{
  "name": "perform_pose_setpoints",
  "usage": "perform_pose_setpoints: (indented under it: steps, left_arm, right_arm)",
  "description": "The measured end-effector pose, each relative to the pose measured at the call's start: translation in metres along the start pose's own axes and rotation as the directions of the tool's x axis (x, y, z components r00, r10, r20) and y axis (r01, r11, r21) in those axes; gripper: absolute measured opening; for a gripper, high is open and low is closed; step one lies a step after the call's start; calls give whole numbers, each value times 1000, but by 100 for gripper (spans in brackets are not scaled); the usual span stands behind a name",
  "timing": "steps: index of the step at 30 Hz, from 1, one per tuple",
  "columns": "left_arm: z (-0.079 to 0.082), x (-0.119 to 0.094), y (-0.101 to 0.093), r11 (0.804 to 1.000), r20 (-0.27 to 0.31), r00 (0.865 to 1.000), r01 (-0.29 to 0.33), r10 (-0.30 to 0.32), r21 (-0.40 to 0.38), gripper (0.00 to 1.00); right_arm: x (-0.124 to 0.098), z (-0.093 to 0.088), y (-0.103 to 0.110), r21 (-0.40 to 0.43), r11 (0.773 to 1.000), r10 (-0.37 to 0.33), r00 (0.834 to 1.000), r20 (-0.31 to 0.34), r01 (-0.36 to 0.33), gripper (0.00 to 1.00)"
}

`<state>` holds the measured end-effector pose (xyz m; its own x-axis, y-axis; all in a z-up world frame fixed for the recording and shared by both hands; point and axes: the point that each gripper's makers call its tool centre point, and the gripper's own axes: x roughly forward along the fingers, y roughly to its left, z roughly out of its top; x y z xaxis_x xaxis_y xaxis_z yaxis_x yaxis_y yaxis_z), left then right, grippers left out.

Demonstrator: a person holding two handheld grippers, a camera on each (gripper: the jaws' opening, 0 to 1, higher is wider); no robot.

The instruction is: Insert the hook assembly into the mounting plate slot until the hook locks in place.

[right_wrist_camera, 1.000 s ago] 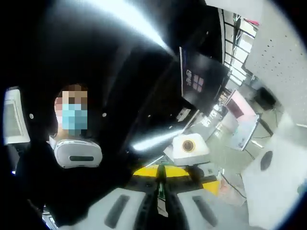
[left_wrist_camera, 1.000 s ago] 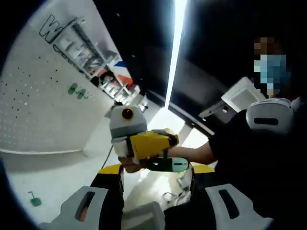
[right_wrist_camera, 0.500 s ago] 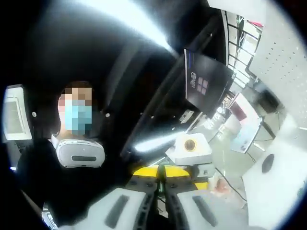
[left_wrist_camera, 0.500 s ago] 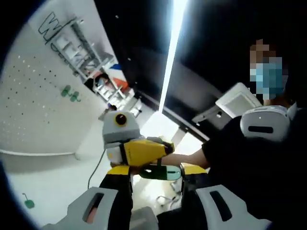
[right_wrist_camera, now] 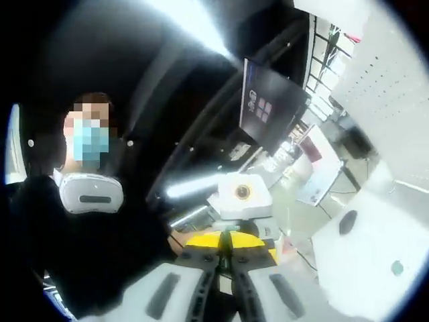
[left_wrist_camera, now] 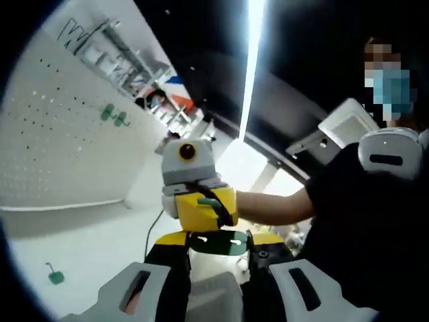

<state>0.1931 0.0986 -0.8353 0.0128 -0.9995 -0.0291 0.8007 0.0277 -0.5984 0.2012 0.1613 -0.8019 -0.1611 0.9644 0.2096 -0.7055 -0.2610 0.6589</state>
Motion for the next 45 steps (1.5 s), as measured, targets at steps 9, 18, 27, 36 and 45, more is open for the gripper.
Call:
perform_pose_setpoints:
  steps: [9, 18, 27, 36, 45]
  left_arm:
    - [-32, 3, 27, 995, -107, 989, -102, 101, -7, 31]
    - [-42, 8, 37, 988, -152, 977, -153, 152, 6, 31]
    - [-61, 2, 71, 947, -238, 917, -303, 320, 105, 31]
    - [-71, -11, 112, 845, -242, 814, -474, 528, 248, 31]
    - [-77, -26, 140, 677, -255, 648, -565, 718, 471, 31]
  right_arm:
    - [-11, -27, -30, -77, 985, -159, 981, -110, 151, 1]
    - [-21, -31, -46, -142, 955, -282, 944, -170, 260, 8]
    - [-40, -37, -67, -225, 884, -462, 843, -276, 411, 13]
    - [-69, -54, -90, -157, 748, -629, 613, -477, 645, 16]
    - [-52, -66, -117, -181, 633, -686, 437, -582, 753, 10]
